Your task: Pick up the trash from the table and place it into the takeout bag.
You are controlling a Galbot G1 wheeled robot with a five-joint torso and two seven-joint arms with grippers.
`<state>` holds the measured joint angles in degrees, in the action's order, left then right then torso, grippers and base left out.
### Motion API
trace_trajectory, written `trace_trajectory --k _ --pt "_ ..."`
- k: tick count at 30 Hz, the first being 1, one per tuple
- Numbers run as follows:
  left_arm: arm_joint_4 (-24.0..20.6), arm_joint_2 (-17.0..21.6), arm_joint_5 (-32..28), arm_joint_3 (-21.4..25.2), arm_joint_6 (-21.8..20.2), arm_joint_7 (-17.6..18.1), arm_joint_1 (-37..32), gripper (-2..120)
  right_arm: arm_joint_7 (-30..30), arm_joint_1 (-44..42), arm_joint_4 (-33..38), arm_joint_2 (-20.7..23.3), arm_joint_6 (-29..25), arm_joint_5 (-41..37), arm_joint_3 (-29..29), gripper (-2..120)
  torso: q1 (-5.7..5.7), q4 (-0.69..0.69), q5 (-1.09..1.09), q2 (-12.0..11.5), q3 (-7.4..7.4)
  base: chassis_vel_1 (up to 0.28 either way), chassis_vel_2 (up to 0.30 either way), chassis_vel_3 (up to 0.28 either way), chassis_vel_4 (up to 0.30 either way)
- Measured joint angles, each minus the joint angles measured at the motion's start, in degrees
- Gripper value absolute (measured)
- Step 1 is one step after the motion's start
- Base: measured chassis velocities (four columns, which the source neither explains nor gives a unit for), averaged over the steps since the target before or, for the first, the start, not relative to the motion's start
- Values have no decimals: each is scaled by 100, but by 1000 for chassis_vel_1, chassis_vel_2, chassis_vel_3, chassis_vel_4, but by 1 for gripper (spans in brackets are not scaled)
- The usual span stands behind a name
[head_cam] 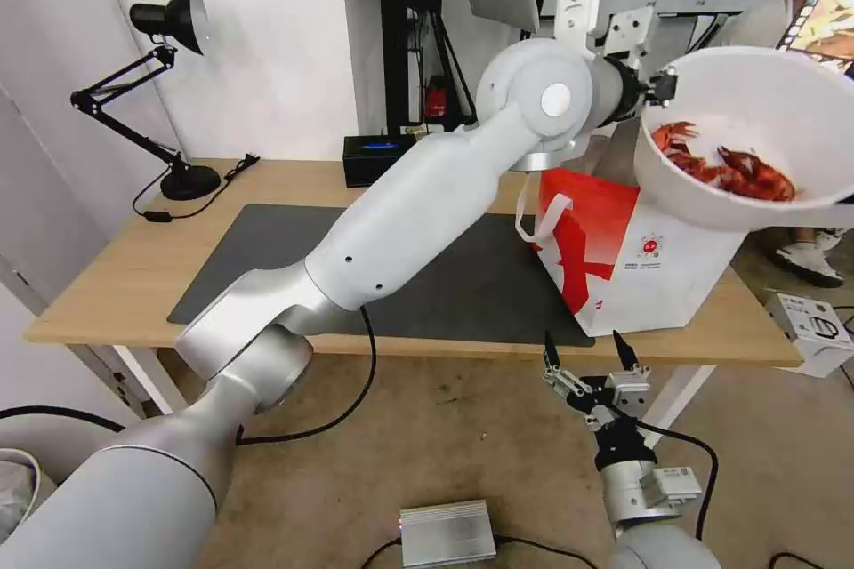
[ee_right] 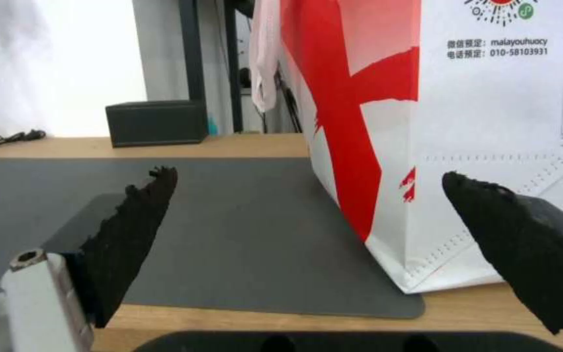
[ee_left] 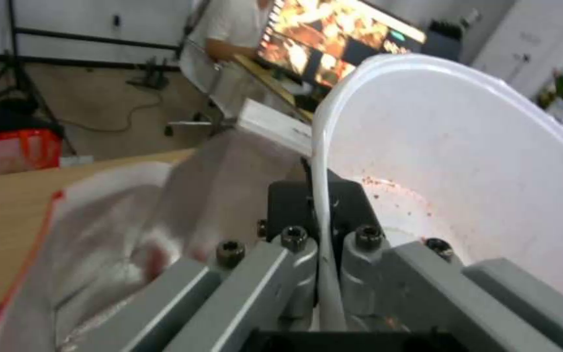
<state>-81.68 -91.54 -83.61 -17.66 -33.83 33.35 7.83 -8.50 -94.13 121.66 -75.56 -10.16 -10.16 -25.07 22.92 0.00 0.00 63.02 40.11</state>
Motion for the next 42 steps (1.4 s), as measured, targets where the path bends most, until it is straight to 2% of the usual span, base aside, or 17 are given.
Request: trace_trajectory --k 9,15,19,28,30,42 --pt "325 2 -101 11 532 282 82 0 0 0 0 0 0 0 0 100 0 0 0 0 0 0 0 0 0" --pt "584 1 18 -114 1020 659 100 0 0 0 0 0 0 0 0 100 0 0 0 0 0 0 0 0 0" --pt "668 1 121 -200 1188 863 70 0 0 0 0 0 0 0 0 100 0 0 0 0 0 0 0 0 0" --pt "688 -2 406 -385 1345 1167 -48 0 0 0 0 0 0 0 0 100 0 0 0 0 0 0 0 0 0" --pt "693 -3 584 -512 1396 1395 -127 0 0 0 0 0 0 0 0 100 0 0 0 0 0 0 0 0 0" --pt "636 -4 876 -813 1317 1764 -296 0 0 0 0 0 0 0 0 100 0 0 0 0 -1 0 0 0 0"
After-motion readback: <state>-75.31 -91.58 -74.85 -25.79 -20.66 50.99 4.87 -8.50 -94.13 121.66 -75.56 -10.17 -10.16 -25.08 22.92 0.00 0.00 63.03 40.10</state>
